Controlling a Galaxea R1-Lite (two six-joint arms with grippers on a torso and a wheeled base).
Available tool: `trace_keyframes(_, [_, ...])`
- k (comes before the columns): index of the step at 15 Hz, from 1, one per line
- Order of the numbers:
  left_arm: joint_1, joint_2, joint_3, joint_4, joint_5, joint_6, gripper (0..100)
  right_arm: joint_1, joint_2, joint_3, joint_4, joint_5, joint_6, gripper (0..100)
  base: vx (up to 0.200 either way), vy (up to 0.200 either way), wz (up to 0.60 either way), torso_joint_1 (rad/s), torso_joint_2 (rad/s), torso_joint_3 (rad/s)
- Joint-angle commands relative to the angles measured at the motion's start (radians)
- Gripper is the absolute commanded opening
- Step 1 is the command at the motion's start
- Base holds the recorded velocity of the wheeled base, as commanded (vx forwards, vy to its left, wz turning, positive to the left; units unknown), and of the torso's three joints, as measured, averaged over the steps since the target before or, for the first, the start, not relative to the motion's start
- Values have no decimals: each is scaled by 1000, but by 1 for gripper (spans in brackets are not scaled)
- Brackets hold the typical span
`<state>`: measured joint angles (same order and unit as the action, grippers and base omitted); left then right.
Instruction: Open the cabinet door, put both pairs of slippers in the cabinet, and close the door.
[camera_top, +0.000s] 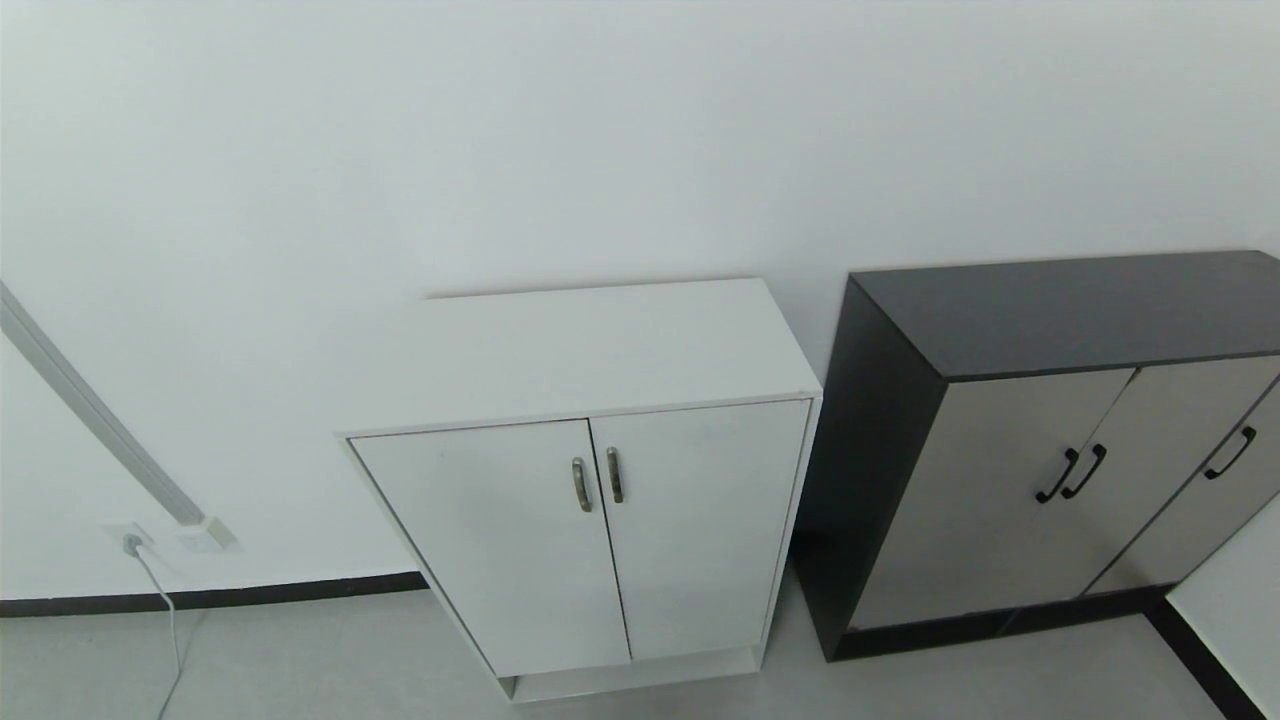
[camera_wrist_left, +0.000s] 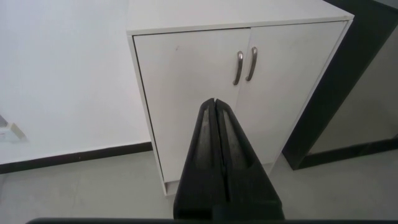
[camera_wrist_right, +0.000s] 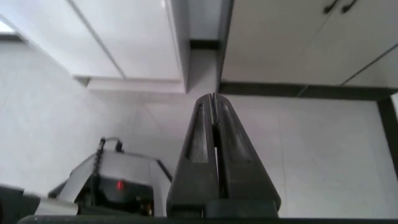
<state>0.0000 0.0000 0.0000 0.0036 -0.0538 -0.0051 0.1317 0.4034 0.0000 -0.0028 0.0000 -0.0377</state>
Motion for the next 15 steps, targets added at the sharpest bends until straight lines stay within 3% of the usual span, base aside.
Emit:
trace_keyframes(1, [0, 0, 0, -1, 0, -1, 0, -63, -101, 0, 0, 0, 1, 0, 0, 0, 0, 0, 0, 0])
trace_keyframes(15, [0, 0, 0, -1, 0, -1, 0, -122, -382, 0, 0, 0, 24, 0, 0, 0, 0, 0, 0, 0])
